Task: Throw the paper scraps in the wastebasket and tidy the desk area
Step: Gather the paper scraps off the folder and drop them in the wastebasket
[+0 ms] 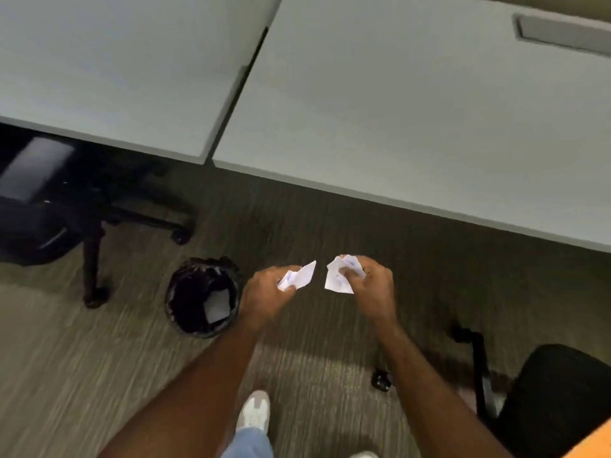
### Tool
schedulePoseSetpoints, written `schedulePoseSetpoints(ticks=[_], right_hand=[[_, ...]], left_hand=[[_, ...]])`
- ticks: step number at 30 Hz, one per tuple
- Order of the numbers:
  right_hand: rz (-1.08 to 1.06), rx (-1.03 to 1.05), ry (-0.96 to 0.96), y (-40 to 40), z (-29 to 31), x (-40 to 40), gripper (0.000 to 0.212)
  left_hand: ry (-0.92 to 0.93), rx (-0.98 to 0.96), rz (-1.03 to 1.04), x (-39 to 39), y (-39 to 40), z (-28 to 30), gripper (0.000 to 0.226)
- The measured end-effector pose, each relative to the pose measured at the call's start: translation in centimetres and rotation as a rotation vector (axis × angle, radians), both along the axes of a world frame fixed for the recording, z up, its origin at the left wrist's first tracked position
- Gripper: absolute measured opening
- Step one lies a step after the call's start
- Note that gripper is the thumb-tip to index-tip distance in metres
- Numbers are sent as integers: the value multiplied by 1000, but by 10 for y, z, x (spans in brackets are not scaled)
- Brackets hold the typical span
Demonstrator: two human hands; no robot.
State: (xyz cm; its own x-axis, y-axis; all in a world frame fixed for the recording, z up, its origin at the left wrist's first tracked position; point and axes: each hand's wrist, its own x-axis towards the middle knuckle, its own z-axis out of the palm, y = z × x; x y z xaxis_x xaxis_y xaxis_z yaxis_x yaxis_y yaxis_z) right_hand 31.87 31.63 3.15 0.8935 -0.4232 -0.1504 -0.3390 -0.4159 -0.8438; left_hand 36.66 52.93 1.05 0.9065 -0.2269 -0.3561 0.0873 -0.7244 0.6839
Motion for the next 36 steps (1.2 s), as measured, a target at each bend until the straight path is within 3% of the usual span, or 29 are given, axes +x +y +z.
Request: schedulePoseSetpoints(ticks=[5,12,17,20,22,24,28,36], right_hand=[[249,1,115,121,-52,42,20],[334,107,200,244,-113,70,23],[335,84,280,287,-153,89,29],[355,86,364,299,-179,96,34],[381,127,422,306,-193,98,49],[410,140,470,307,-201,99,64],[438,133,564,293,-205,91,68],[540,-166,408,199,-153,22,56]], left_hand=[[87,75,165,9,102,-46,21],[73,135,357,22,199,-99,31],[111,285,182,45,235,-138,41],[80,371,54,55,251,-159,62],[112,278,76,56,260,-170,88],[129,238,48,56,266,-178,97],[212,310,-38,45,271,-185,92],[234,265,-142,29,221,-142,94]])
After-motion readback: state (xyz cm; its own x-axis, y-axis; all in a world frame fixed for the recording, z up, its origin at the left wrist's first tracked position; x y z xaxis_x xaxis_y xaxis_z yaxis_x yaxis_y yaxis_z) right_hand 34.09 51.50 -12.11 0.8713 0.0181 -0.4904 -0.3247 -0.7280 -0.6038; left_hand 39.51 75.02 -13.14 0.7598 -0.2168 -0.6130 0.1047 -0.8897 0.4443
